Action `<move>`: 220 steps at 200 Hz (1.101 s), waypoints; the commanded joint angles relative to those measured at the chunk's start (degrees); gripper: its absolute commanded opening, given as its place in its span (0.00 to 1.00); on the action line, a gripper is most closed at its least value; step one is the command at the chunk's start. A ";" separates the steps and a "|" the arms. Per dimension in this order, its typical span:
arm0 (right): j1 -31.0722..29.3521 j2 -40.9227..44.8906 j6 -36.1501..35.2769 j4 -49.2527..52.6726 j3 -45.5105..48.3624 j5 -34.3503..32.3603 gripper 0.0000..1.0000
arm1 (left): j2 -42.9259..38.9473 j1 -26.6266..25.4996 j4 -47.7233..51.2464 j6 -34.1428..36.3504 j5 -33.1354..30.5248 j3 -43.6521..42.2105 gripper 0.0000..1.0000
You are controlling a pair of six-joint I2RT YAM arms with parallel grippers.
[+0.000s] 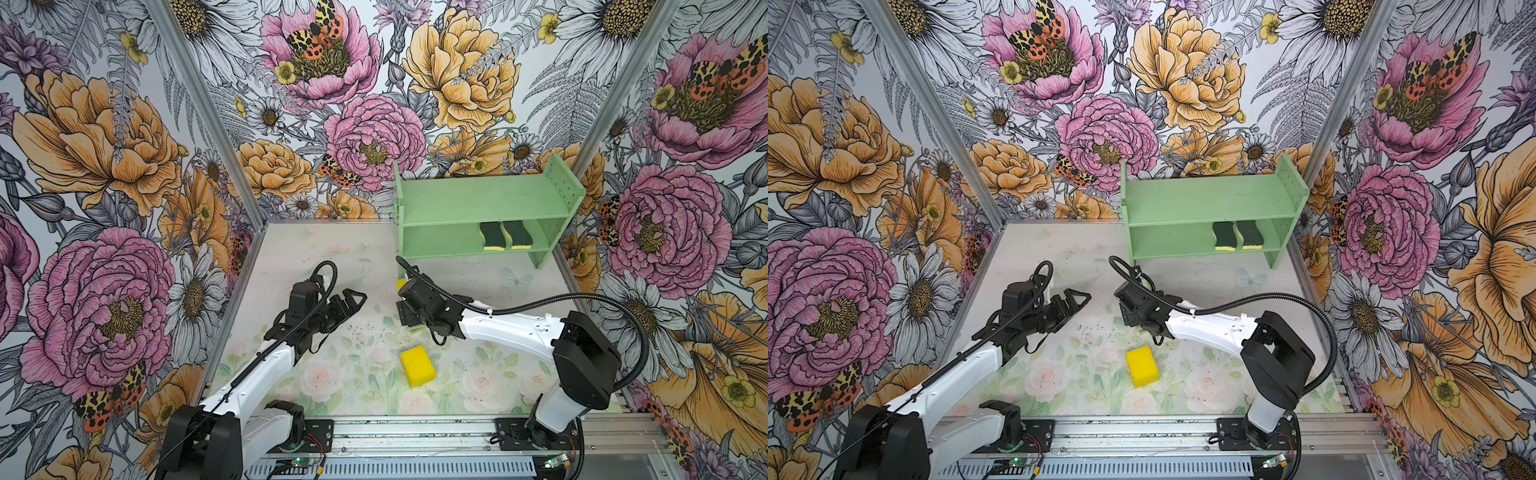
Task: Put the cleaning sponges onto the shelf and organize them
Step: 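Close the right gripper on the yellow sponge's end, then lift the yellow sponge and carry it into the shelf's lower tier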
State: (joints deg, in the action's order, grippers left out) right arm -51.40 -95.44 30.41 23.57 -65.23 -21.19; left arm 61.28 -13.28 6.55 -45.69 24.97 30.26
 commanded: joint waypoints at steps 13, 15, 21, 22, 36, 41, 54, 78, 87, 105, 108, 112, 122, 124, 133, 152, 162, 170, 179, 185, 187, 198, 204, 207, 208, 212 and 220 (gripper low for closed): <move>0.24 -1.04 -0.09 -0.03 -1.53 -0.08 0.79 | 0.00 -0.43 -1.03 0.69 -0.19 -0.46 0.99; 0.24 -1.02 -0.09 0.00 -1.49 -0.08 0.79 | 0.01 -0.43 -1.01 0.69 -0.19 -0.46 0.99; 0.24 -0.98 -0.09 0.03 -1.48 -0.04 0.78 | -0.01 -0.37 -1.09 0.69 -0.14 -0.42 0.99; 0.24 -0.98 -0.09 0.05 -1.48 -0.06 0.78 | 0.03 -0.40 -1.05 0.69 -0.16 -0.44 0.99; 0.24 -0.82 -0.09 0.02 -1.41 0.01 0.77 | 0.03 -0.52 -1.04 0.69 -0.16 -0.46 0.99; 0.24 -0.80 -0.16 -0.02 -1.41 -0.07 0.77 | -0.06 -0.40 -1.04 0.69 -0.16 -0.40 0.99; 0.24 -0.76 -0.05 -0.02 -1.35 -0.16 0.76 | -0.06 -0.43 -1.09 0.69 -0.15 -0.40 0.99; 0.24 -0.71 -0.11 0.06 -1.32 -0.02 0.72 | -0.19 -0.43 -1.02 0.69 -0.12 -0.51 0.99; 0.24 -0.72 -0.12 0.07 -1.30 0.01 0.71 | -0.16 -0.45 -1.09 0.69 -0.19 -0.49 0.99; 0.24 -0.74 -0.10 -0.01 -1.31 -0.08 0.69 | -0.30 -0.43 -1.07 0.69 -0.19 -0.63 0.99; 0.24 -0.72 -0.09 0.06 -1.30 -0.08 0.68 | -0.34 -0.34 -1.09 0.69 -0.19 -0.61 0.99; 0.24 -0.71 -0.11 -0.01 -1.30 -0.08 0.68 | -0.36 -0.43 -1.09 0.69 -0.14 -0.62 0.99; 0.24 -0.63 -0.09 0.05 -1.21 -0.17 0.67 | -0.37 -0.44 -1.00 0.69 -0.23 -0.60 0.99; 0.24 -0.63 -0.09 0.07 -1.21 -0.17 0.67 | -0.35 -0.52 -0.94 0.69 -0.20 -0.50 0.99; 0.24 -0.63 -0.10 0.02 -1.22 -0.25 0.67 | -0.32 -0.42 -0.94 0.69 -0.19 -0.62 0.99; 0.24 -0.40 -0.10 -0.01 -1.15 -0.26 0.64 | -0.34 -0.45 -0.97 0.69 -0.19 -0.64 0.99; 0.24 -0.28 -0.07 0.03 -1.13 -0.34 0.63 | -0.45 -0.43 -0.95 0.69 -0.17 -0.55 0.99; 0.24 -0.21 0.00 -0.02 -1.13 -0.43 0.63 | -0.45 -0.42 -0.99 0.69 -0.12 -0.53 0.99; 0.33 -0.06 -0.02 -0.01 -1.13 -0.47 0.62 | -0.41 -0.43 -1.00 0.69 -0.10 -0.48 0.99; 0.33 0.05 0.00 -0.01 -1.04 -0.59 0.62 | -0.41 -0.43 -0.97 0.69 -0.10 -0.53 0.99; 0.29 0.03 -0.05 -0.02 -1.06 -0.60 0.62 | -0.44 -0.43 -0.98 0.74 -0.10 -0.53 0.99; 0.29 0.38 -0.18 -0.02 -1.06 -0.76 0.62 | -0.53 -0.39 -0.84 0.78 -0.12 -0.42 0.99; 0.40 0.55 -0.42 -0.02 -1.04 -0.85 0.62 | -0.52 -0.31 -0.89 0.78 -0.04 -0.46 0.99; 0.42 0.64 -0.51 -0.02 -1.02 -0.91 0.62 | -0.50 -0.32 -0.79 0.78 -0.01 -0.47 0.99; 0.42 0.67 -0.52 -0.02 -0.98 -0.93 0.62 | -0.52 -0.38 -0.81 0.78 -0.01 -0.47 0.99; 0.42 0.84 -0.68 -0.02 -0.97 -1.02 0.62 | -0.49 -0.37 -0.80 0.78 -0.01 -0.40 0.99; 0.57 1.20 -1.00 -0.02 -0.95 -1.09 0.62 | -0.56 -0.38 -0.76 0.87 -0.05 -0.32 0.99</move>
State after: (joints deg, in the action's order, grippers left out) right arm -51.35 -95.39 30.37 23.53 -65.23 -21.23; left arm 61.28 -13.28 6.57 -45.67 24.97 30.26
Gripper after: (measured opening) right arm 0.625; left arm 0.989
